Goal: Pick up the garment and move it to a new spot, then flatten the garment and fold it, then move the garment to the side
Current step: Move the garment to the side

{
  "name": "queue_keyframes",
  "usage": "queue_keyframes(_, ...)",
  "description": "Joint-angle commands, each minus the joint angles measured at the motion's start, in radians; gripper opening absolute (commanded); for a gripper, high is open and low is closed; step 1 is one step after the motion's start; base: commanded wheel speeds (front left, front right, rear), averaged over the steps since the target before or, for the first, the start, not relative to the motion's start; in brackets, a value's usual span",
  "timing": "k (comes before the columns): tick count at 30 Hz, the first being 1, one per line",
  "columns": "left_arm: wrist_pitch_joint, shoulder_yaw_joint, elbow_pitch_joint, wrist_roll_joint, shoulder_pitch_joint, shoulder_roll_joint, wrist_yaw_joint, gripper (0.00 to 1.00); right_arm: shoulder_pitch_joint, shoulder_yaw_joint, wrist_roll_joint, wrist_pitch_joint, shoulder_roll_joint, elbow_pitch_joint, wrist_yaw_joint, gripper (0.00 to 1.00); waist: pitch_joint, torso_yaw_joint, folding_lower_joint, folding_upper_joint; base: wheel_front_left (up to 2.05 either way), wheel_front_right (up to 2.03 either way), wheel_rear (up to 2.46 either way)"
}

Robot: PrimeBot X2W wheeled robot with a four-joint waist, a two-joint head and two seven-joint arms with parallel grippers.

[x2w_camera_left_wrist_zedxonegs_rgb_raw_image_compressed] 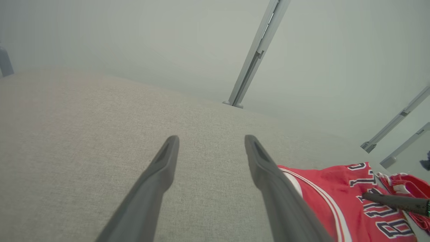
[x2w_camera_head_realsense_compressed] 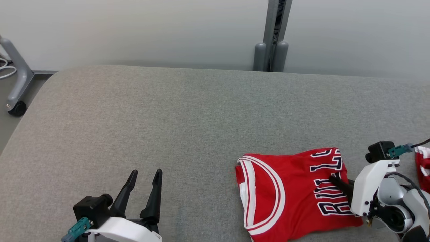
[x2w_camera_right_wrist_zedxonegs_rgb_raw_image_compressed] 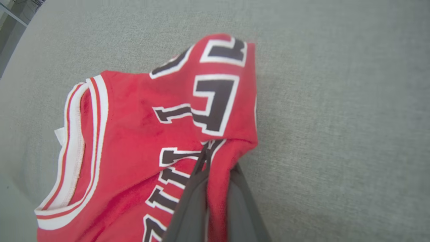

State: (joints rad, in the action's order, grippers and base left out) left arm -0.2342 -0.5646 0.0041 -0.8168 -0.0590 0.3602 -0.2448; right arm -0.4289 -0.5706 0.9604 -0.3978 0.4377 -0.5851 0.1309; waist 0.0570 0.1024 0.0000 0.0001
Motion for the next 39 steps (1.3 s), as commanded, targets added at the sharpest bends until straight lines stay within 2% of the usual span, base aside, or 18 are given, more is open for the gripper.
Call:
queue_keyframes(1,-0.005,0.003,-0.003,0.006,0.001,0.0,-0.001,1.0,-0.018,-0.004,0.01,0.0,0.023,0.014,0.0,0.0,-0.005,-0.026,0.0,-0.0001,0.0,0.0,0.0)
queue_keyframes(6,-0.007,-0.002,-0.006,0.009,-0.002,-0.005,0.002,1.0,-0.038,-0.011,0.001,-0.021,0.057,0.044,0.0,0.0,-0.01,-0.07,0.0,-0.0001,0.0,0.0,0.0)
queue_keyframes(14,-0.008,-0.013,-0.004,0.016,-0.021,-0.019,0.006,1.0,-0.074,0.003,-0.035,-0.058,0.121,0.121,0.0,0.0,-0.009,-0.198,0.0,-0.0001,0.0,0.0,0.0)
queue_keyframes(24,-0.013,-0.005,0.005,0.018,-0.039,-0.03,0.013,1.0,-0.124,0.059,-0.101,-0.123,0.154,0.197,0.0,0.0,0.018,-0.344,0.0,-0.0001,0.0,0.0,0.0)
queue_keyframes(31,-0.017,-0.001,0.014,0.025,-0.052,-0.035,0.016,1.0,-0.133,0.117,-0.145,-0.156,0.161,0.233,0.0,0.0,0.039,-0.37,0.0,-0.0001,0.0,0.0,0.0)
queue_keyframes(39,-0.02,0.001,0.028,0.025,-0.063,-0.034,0.028,1.0,-0.16,0.164,-0.205,-0.154,0.126,0.233,0.0,0.0,0.046,-0.357,0.0,-0.0001,0.0,0.0,0.0)
